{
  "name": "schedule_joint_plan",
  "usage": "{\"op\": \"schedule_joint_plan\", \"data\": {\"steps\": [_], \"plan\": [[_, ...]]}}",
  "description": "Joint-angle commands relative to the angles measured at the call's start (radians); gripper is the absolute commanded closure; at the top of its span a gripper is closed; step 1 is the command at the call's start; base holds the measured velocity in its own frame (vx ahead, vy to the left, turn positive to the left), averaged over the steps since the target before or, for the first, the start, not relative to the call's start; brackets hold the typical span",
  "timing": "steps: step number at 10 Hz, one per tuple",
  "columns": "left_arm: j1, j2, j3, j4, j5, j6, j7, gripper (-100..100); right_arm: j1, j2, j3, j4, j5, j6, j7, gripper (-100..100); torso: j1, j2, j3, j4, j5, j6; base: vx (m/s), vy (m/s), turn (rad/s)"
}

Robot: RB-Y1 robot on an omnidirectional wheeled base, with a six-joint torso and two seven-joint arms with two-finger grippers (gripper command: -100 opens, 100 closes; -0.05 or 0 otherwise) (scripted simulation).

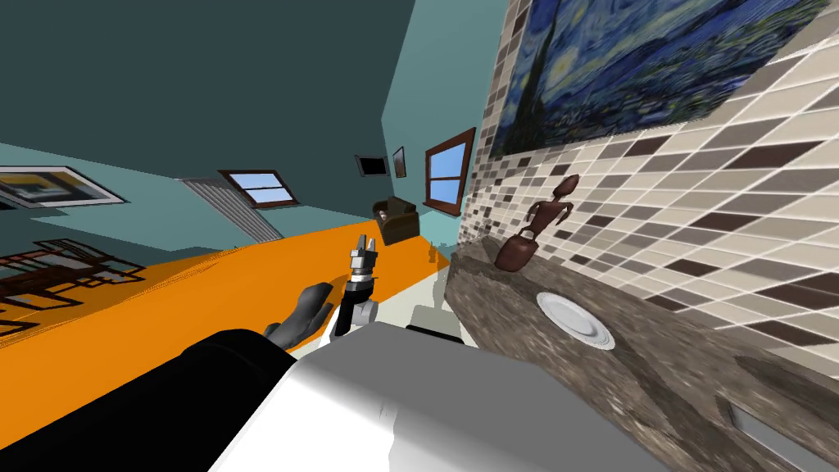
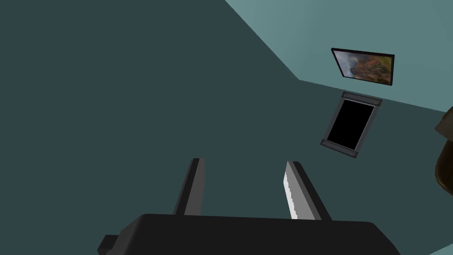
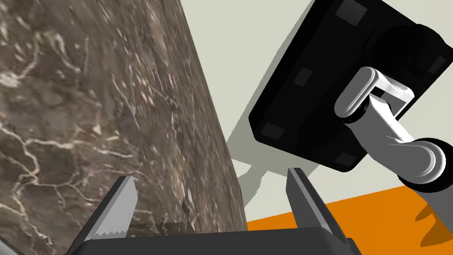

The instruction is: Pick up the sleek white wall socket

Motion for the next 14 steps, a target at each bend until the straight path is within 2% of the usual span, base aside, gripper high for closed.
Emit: {"op": "schedule_joint_plan", "data": {"steps": [1, 3, 5, 6, 7, 8, 9, 10, 11, 12, 13, 14], "plan": [[0.0, 0.0, 0.0, 0.0, 0.0, 0.0, 0.0, 0, 0.008, -0.014, -0.006, 0.034, 0.014, 0.014, 0.021, -100, 0.0, 0.0, 0.0, 0.0, 0.0, 0.0, 0.126, -0.232, 0.438], [0.0, 0.0, 0.0, 0.0, 0.0, 0.0, 0.0, 0, -0.006, -0.013, 0.002, 0.061, 0.031, 0.029, 0.031, -100, -0.008, 0.0, 0.0, 0.0, -0.002, 0.0, 0.058, -0.292, 0.366], [0.0, 0.0, 0.0, 0.0, 0.0, 0.0, 0.0, 0, -0.022, 0.016, 0.017, 0.072, 0.044, 0.043, 0.04, -100, -0.004, 0.001, 0.0, 0.0, -0.002, 0.001, 0.067, -0.201, 0.322], [0.0, 0.0, 0.0, 0.0, 0.0, 0.0, 0.0, 0, -0.023, 0.009, 0.015, 0.074, 0.042, 0.037, 0.038, -100, -0.002, -0.001, 0.0, 0.0, -0.001, 0.0, 0.034, -0.09, 0.098], [0.0, 0.0, 0.0, 0.0, 0.0, 0.0, 0.0, 0, -0.025, 0.01, 0.016, 0.075, 0.043, 0.038, 0.04, 0, 0.005, 0.001, 0.001, 0.0, 0.0, 0.003, 0.006, -0.019, -0.009], [0.0, 0.0, 0.0, 0.0, 0.0, 0.0, 0.0, 0, -0.033, 0.029, 0.027, 0.116, 0.025, 0.028, 0.075, -100, 0.01, 0.003, 0.002, 0.001, 0.002, 0.003, 0.02, -0.008, 0.049], [0.0, 0.0, 0.0, 0.0, 0.0, 0.0, 0.0, 0, -0.042, 0.047, 0.038, 0.143, 0.008, 0.019, 0.104, -100, 0.012, 0.003, 0.002, 0.001, 0.002, 0.003, 0.042, 0.0, 0.087], [0.0, 0.0, 0.0, 0.0, 0.0, 0.0, 0.0, 0, -0.042, 0.047, 0.038, 0.157, 0.008, 0.019, 0.111, -100, 0.013, 0.002, 0.001, 0.001, 0.002, 0.002, 0.037, 0.005, 0.027], [0.0, 0.0, 0.0, 0.0, 0.0, 0.0, 0.0, 0, -0.05, 0.066, 0.05, 0.19, -0.01, 0.01, 0.146, -100, 0.013, 0.002, 0.001, 0.001, 0.003, 0.003, 0.032, 0.007, 0.042], [0.0, 0.0, 0.0, 0.0, 0.0, 0.0, 0.0, 0, -0.05, 0.066, 0.05, 0.198, -0.01, 0.01, 0.146, -100, 0.014, 0.002, 0.001, 0.001, 0.003, 0.003, 0.022, 0.005, 0.026], [0.0, 0.0, 0.0, 0.0, 0.0, 0.0, 0.0, 0, -0.059, 0.085, 0.061, 0.239, -0.027, 0.0, 0.182, -100, 0.014, 0.003, 0.002, 0.001, 0.003, 0.003, 0.023, 0.006, 0.047], [0.0, 0.0, 0.0, 0.0, 0.0, 0.0, 0.0, 0, -0.059, 0.085, 0.061, 0.239, -0.027, 0.0, 0.182, -100, 0.014, 0.003, 0.002, 0.001, 0.003, 0.003, 0.019, 0.003, 0.027]]}}
